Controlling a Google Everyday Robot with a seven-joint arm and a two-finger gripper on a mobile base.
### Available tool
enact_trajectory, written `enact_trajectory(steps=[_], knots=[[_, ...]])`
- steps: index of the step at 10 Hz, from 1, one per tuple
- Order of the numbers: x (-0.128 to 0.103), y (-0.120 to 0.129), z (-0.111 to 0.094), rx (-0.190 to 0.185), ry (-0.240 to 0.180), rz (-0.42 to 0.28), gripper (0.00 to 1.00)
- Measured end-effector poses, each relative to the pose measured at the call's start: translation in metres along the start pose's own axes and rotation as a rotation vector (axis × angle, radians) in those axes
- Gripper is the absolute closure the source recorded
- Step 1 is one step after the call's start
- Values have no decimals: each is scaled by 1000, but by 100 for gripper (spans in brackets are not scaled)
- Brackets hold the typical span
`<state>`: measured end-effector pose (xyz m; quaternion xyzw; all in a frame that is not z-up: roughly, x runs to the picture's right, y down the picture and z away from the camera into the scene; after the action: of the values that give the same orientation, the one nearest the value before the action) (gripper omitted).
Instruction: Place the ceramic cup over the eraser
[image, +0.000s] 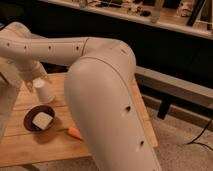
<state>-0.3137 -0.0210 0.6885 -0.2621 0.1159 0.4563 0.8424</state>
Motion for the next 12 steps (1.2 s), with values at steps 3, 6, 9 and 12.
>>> enact_trajectory(steps=[3,6,9,12], knots=[[-23,6,8,-8,22,-63,35],[-51,14,23,-5,37,-109,35],[-80,13,40,6,51,-109,35],[-96,6,58,19,77,-96,35]])
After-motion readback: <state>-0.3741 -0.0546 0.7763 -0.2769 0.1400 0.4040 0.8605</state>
